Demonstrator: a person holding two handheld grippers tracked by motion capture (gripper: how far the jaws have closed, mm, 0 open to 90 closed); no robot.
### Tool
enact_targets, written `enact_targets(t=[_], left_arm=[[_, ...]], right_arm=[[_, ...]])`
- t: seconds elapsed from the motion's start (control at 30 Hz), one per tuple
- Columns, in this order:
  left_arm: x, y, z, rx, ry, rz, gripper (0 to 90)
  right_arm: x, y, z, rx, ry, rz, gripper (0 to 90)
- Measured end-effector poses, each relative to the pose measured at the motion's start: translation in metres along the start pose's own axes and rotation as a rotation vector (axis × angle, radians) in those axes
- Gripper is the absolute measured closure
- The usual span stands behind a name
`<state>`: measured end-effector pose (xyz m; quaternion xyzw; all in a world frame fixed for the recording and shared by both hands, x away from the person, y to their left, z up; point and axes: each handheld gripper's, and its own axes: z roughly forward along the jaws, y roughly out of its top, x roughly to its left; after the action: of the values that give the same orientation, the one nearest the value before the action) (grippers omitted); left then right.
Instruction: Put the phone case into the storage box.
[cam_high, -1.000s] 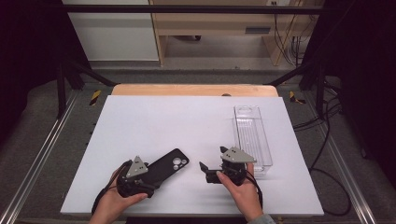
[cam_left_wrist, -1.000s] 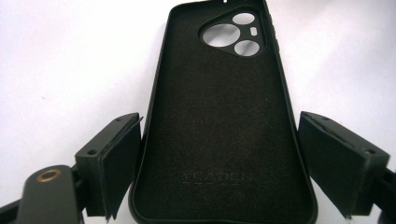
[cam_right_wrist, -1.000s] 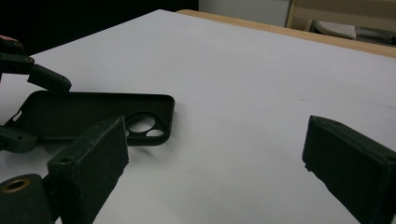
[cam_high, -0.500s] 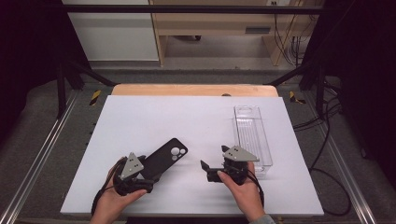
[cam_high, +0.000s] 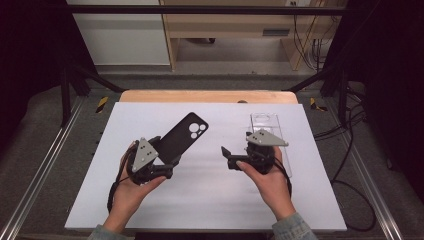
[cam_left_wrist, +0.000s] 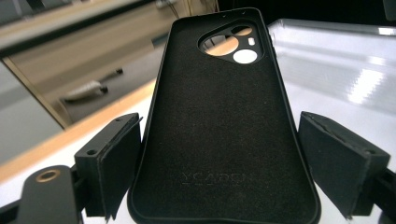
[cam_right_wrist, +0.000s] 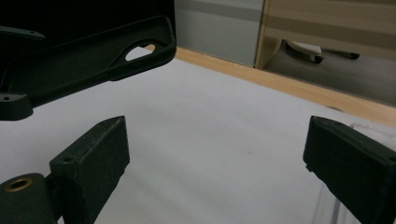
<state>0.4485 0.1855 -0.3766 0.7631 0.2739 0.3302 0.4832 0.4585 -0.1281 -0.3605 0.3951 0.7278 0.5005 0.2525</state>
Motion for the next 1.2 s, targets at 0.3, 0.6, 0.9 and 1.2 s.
enact_targets(t=[0.3, 0.6, 0.9, 1.2], left_arm=[[-0.010, 0.012, 0.005, -0.063, 0.030, 0.043, 15.1], [-0.017, 0.012, -0.001, -0.080, 0.043, 0.066, 15.1], [-0.018, 0.013, -0.002, -0.088, 0.054, 0.081, 15.0], [-0.018, 0.014, -0.004, -0.098, 0.063, 0.088, 15.0]], right_arm=[[0.001, 0.055, -0.002, -0.019, 0.011, -0.036, 8.6], [0.020, 0.078, 0.026, 0.029, 0.080, -0.027, 19.5], [0.017, 0.088, 0.051, 0.062, 0.115, 0.038, 32.4], [0.007, 0.084, 0.062, 0.106, 0.120, 0.069, 38.1]])
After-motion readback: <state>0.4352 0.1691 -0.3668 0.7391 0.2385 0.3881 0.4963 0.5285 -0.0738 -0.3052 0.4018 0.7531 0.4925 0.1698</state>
